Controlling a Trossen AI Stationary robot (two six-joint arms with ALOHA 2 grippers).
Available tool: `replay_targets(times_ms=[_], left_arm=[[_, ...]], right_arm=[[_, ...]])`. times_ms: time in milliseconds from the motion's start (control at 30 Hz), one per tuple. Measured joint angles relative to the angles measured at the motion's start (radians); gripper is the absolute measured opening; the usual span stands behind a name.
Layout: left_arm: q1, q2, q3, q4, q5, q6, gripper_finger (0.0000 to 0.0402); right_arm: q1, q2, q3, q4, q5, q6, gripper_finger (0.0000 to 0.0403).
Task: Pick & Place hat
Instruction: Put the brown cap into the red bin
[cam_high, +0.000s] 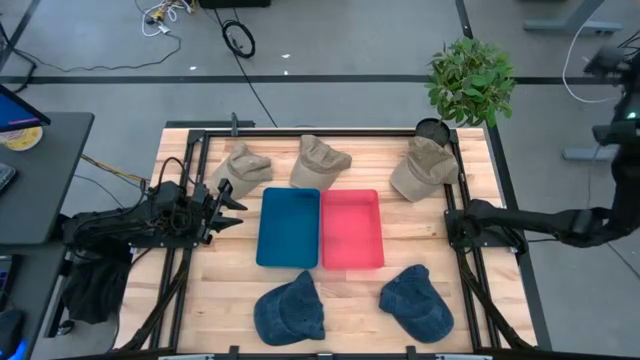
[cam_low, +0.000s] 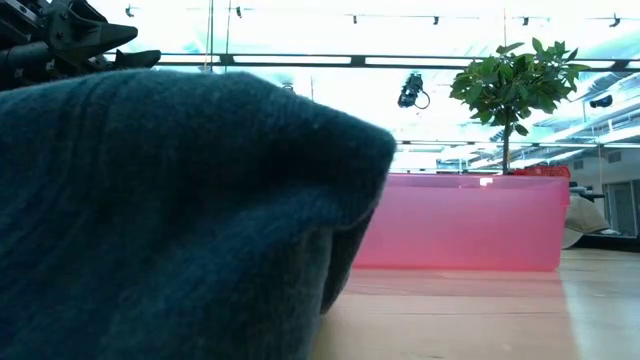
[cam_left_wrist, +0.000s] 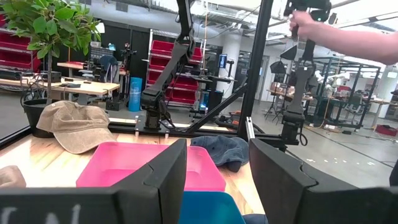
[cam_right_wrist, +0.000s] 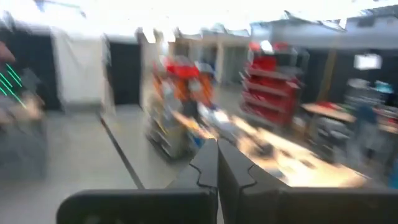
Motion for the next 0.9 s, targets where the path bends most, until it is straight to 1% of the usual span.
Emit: replay_targets(times_ms=[33,100,167,233,267,300,400,500,667,833,900], left_arm=[[0.0,0.0,0.0,0.0,0.0,0.0,0.0177],[0.0,0.0,0.0,0.0,0.0,0.0,0.0177],[0.0,0.0,0.0,0.0,0.0,0.0,0.0177],[0.0,0.0,0.0,0.0,0.0,0.0,0.0177],[0.0,0.0,0.0,0.0,0.0,0.0,0.0177],[0.0,0.0,0.0,0.0,0.0,0.0,0.0177],[0.0,0.0,0.0,0.0,0.0,0.0,0.0177],[0.0,0.0,0.0,0.0,0.0,0.0,0.0177],[0.0,0.0,0.0,0.0,0.0,0.0,0.0177],[0.0,0.0,0.0,0.0,0.0,0.0,0.0177],[0.0,0.0,0.0,0.0,0.0,0.0,0.0177]], right_arm=[[-0.005,0.015,0.009,0.076,-0.051,-0.03,0.0],[-0.014,0.051,0.03,0.287,-0.117,-0.164,0.0],[-0.021,0.094,0.06,0.509,-0.15,-0.344,0.0],[-0.021,0.139,0.111,0.66,-0.171,-0.515,0.0],[-0.021,0.158,0.142,0.669,-0.169,-0.575,0.0],[-0.021,0.173,0.174,0.646,-0.158,-0.602,0.0],[-0.018,0.2,0.261,0.484,-0.135,-0.549,0.0],[-0.005,0.224,0.315,0.427,-0.124,-0.511,0.0],[0.003,0.233,0.339,0.413,-0.118,-0.493,0.0],[0.068,0.231,0.346,0.401,-0.138,-0.448,0.0],[0.093,0.235,0.35,0.387,-0.092,-0.408,0.0]])
